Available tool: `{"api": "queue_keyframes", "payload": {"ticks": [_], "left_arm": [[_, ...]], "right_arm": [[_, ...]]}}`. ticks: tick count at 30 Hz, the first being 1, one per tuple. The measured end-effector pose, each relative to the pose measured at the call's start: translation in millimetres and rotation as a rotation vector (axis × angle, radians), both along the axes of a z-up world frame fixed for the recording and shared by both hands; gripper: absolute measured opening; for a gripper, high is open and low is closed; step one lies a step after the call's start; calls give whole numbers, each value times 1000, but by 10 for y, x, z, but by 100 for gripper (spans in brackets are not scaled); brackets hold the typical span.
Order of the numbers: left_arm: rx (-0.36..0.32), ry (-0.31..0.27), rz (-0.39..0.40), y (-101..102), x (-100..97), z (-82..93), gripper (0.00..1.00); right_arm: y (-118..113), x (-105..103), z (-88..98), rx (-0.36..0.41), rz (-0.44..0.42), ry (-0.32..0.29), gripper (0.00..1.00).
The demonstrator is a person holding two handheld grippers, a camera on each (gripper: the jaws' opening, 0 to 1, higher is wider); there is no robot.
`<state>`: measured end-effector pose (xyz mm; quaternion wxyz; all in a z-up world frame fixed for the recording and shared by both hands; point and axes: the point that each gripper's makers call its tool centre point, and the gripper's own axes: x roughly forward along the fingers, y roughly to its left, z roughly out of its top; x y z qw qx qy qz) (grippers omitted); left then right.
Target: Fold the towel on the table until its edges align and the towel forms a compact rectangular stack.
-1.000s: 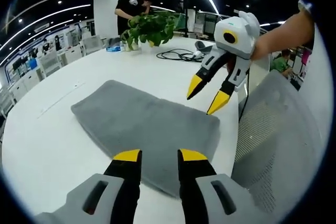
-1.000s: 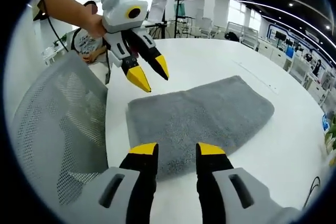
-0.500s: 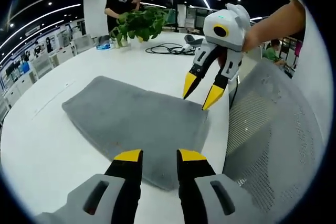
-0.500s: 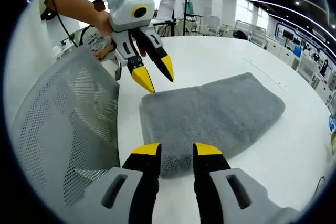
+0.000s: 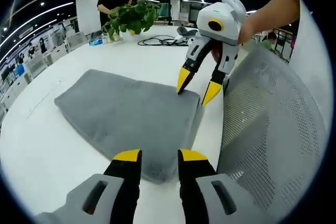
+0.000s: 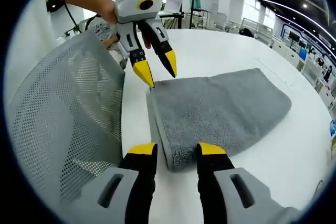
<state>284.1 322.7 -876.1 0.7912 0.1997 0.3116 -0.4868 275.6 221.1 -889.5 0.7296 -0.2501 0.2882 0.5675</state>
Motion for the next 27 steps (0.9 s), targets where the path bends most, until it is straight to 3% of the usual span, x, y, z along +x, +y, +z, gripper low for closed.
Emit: {"api": "queue_keyframes", "payload": {"ticks": [6,19,27], "left_arm": [[30,-13,-30,-3,-51,-86,38],[114,-46,-108,15,-127,-264,38],[143,-72,-122,2,-100,-304,37]], "right_arm": [[-4,-8,-103,-39,28,-38,34],[8,-4,-184,-108,69,-100,33],[2,44,-206,-137,96,-172,35]]}}
